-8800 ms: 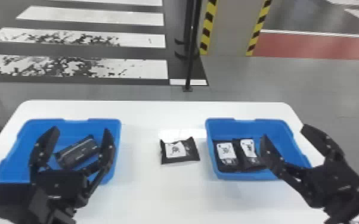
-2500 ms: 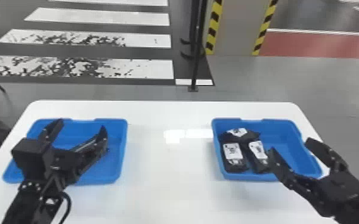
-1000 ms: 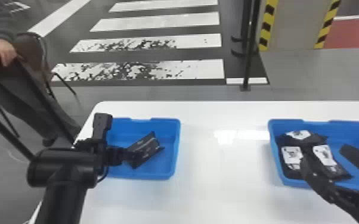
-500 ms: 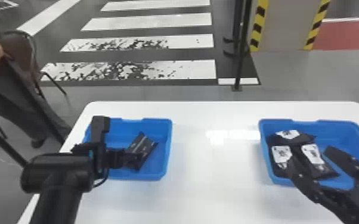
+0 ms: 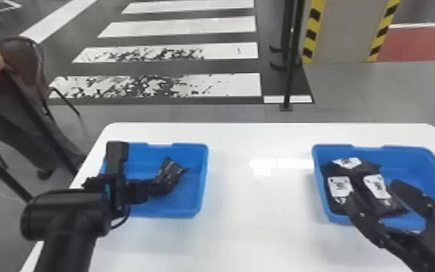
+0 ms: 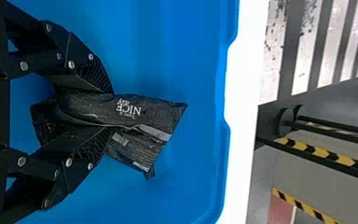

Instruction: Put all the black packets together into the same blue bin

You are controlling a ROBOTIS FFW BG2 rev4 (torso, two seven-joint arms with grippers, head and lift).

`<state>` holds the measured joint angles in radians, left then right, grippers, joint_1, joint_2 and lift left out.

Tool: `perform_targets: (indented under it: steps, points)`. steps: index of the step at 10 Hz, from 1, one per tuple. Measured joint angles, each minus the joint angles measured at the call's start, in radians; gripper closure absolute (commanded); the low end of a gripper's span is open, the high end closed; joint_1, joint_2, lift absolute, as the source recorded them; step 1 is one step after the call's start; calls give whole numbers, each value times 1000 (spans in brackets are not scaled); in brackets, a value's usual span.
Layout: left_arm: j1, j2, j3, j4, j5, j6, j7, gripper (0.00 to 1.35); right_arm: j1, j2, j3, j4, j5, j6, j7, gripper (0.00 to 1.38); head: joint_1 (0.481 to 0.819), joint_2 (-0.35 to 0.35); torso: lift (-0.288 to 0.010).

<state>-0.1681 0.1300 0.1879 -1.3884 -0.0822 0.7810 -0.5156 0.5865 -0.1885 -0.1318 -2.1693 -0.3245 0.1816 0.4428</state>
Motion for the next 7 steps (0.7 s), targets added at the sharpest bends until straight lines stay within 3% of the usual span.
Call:
perform_targets:
  steps: [3,7]
  points:
    - [53,-14,13,-55,86,-163,8,1214,2,-3,-2,1,-4,0,4,131,695,98,-110]
    - [156,-28,22,-308,140,-159,63,1214,-14,-5,0,9,-10,1,4,131,695,94,-110]
